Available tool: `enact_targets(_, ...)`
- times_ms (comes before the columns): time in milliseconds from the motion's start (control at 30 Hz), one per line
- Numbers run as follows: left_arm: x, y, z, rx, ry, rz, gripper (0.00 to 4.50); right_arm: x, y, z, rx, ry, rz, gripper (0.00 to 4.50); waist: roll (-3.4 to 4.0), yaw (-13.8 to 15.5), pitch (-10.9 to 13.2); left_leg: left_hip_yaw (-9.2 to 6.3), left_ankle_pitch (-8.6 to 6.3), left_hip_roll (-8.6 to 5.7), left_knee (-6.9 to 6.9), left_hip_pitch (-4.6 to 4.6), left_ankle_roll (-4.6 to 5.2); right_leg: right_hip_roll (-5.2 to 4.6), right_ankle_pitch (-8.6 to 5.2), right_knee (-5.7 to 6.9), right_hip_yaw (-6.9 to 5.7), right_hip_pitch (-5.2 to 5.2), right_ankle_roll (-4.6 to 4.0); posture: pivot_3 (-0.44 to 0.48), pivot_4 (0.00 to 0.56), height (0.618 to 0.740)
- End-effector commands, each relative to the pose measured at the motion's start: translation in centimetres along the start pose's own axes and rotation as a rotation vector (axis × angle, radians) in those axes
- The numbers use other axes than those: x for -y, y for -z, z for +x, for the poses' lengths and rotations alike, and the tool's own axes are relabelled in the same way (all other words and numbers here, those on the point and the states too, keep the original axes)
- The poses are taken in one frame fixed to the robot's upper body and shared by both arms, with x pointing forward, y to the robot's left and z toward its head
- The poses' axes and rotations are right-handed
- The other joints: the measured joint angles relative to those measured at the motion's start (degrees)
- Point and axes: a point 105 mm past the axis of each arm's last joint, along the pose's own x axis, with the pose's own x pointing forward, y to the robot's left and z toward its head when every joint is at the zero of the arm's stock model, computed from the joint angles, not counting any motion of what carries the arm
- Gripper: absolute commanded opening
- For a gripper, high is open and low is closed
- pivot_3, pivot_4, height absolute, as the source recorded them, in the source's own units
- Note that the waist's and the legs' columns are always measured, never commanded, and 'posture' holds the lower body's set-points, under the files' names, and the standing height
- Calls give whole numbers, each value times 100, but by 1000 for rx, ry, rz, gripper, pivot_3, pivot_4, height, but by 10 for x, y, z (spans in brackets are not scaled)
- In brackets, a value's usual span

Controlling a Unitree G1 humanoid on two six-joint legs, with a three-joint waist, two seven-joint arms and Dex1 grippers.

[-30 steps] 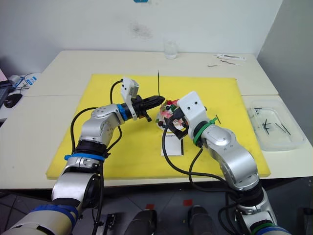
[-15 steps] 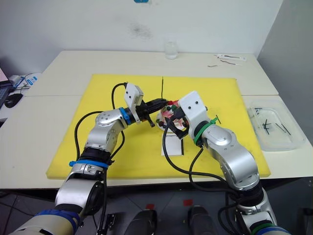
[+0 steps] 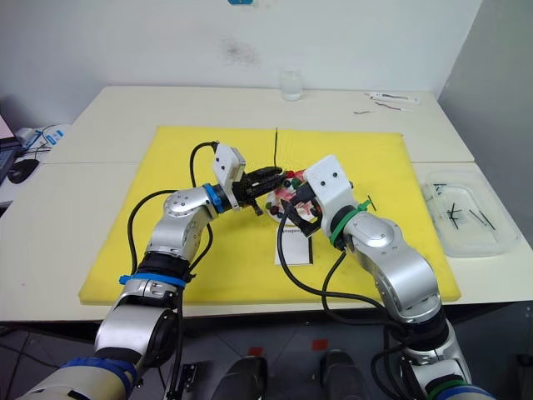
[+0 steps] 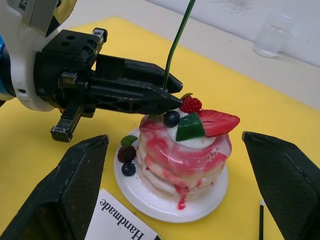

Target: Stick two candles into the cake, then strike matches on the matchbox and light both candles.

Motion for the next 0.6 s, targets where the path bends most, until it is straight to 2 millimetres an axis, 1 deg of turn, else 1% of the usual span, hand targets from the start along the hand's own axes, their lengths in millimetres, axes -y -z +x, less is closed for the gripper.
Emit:
enact_targets(33,-4,-18,0,41,-4,52,2401,2,-9,-3,47,10,-7,4500,0,-1,0,0,0,0,0,0,0,0,0,0,0,0,0,0,150,740)
enact_targets(233,-7,-26,-6,52,-12,72,4288,0,-9,-2,50,8,-5,4500,0,-2,0,0,0,0,0,0,0,0,0,0,0,0,0,0,150,740)
enact_targets(267,-7,-27,-7,52,-13,77,4461,1,-9,-2,51,10,-6,4500,0,-2,0,0,0,0,0,0,0,0,0,0,0,0,0,0,150,740)
enact_targets(367,-7,-31,-15,45,-9,100,4461,4,-8,-4,48,16,-15,4500,0,-5,0,0,0,0,0,0,0,0,0,0,0,0,0,0,150,740)
enact_targets(467,-6,-35,-38,5,13,144,4461,16,0,-21,12,4,-35,4500,0,-7,0,0,0,1,-1,0,0,0,1,-1,1,0,-2,0,150,740)
enact_targets(533,-1,-35,-52,-20,27,157,4461,20,8,-33,-23,-16,-56,4500,0,-7,0,1,-1,2,-4,0,0,-1,1,-3,2,-1,-4,0,150,740)
enact_targets(567,4,-35,-56,-33,43,158,4461,21,12,-39,-40,-26,-62,4500,0,-6,0,0,-1,3,-5,0,0,-2,0,-4,1,-1,-4,0,150,740)
enact_targets(600,10,-33,-64,-49,61,156,4461,20,20,-48,-72,-49,-63,4500,0,-5,0,0,-1,3,-5,0,0,-2,-1,-3,0,-1,-3,0,150,740)
